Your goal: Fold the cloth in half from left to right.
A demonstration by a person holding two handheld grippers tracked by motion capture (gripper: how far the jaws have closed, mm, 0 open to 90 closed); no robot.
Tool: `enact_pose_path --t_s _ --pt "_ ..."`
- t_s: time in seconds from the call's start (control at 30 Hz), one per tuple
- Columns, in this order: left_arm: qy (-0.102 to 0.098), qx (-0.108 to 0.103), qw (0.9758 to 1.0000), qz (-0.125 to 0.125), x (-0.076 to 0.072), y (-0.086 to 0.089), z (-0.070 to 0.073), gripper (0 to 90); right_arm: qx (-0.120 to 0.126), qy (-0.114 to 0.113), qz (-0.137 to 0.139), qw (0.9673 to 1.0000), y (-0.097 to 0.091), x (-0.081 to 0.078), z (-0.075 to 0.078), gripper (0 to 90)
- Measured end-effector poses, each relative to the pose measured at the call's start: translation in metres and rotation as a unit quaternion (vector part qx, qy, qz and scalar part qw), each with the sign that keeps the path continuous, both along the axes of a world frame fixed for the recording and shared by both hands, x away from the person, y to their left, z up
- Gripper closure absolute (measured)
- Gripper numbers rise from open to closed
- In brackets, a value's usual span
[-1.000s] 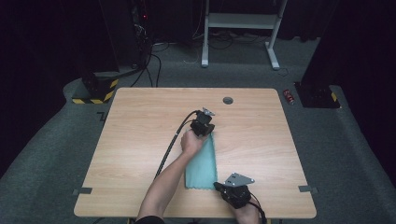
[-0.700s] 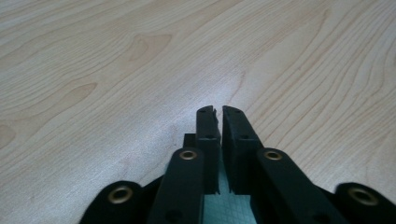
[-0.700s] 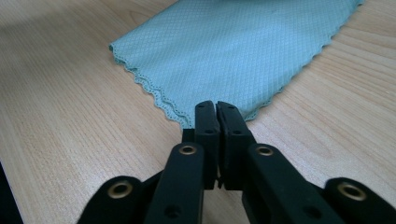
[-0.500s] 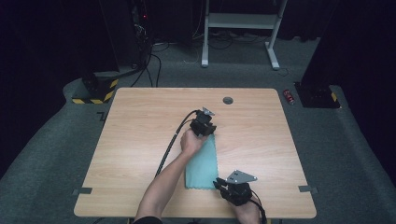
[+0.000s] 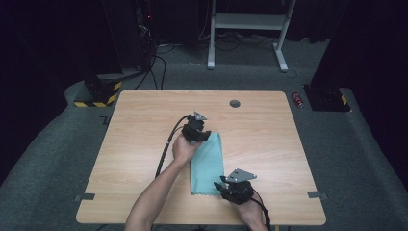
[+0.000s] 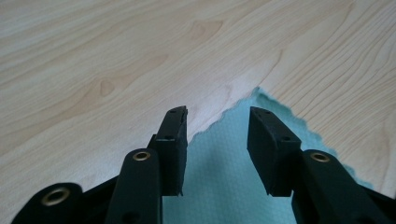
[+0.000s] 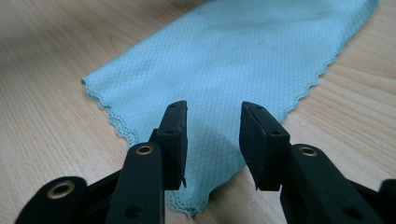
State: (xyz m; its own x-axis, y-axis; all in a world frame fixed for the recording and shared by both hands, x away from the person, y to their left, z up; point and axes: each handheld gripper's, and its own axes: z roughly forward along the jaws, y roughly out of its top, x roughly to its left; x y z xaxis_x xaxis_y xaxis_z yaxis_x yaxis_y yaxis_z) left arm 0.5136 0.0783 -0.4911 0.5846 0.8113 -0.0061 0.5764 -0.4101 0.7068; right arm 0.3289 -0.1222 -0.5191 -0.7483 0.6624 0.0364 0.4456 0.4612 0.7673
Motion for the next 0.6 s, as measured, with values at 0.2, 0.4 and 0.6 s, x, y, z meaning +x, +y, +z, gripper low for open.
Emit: enact_pose_path --t_s 0.2,0.4,0.6 --pt "0.002 0.043 0.9991 -0.004 -0.002 0.005 -0.009 57.0 -0.012 0.011 0.004 0.9999 0.001 0.001 -0.004 62.0" --pt "-0.007 0.067 0.9976 0.011 -0.003 0.022 -0.018 56.7 -0.020 0.005 0.010 0.9997 0.001 0.001 -0.004 62.1" --pt "-0.001 0.066 0.9969 0.042 -0.002 0.038 -0.014 57.7 -0.023 0.003 0.012 0.9996 0.001 0.000 -0.004 62.4"
